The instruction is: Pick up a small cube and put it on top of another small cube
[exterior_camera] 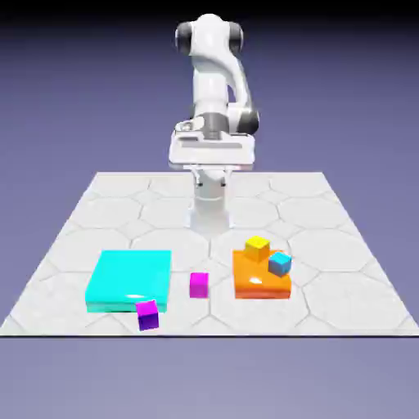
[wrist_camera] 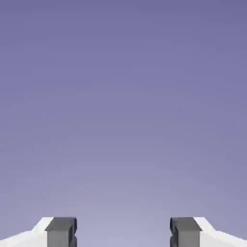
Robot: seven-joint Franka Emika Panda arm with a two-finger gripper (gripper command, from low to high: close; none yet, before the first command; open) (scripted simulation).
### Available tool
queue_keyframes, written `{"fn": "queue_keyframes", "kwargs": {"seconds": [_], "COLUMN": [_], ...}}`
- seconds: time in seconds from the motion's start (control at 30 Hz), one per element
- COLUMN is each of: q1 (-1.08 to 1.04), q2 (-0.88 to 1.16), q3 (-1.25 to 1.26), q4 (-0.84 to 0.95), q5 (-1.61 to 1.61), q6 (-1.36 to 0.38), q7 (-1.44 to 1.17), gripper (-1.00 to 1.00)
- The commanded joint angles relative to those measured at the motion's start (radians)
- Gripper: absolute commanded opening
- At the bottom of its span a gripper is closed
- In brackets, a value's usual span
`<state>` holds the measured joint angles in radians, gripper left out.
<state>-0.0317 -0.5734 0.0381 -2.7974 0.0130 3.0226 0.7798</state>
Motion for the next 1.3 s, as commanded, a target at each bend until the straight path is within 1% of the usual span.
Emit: {"fn": "queue_keyframes", "kwargs": {"seconds": [0.0,1.27], "q1": [-0.036,-1.413], "q2": [-0.003,-0.111], "q3": [0.032,1.231], "q4": [0.01,0.409], "q5": [0.011,0.422], "q6": [-0.012,-0.465], "q7": [0.032,1.253], "gripper": [0.0,0.0]}}
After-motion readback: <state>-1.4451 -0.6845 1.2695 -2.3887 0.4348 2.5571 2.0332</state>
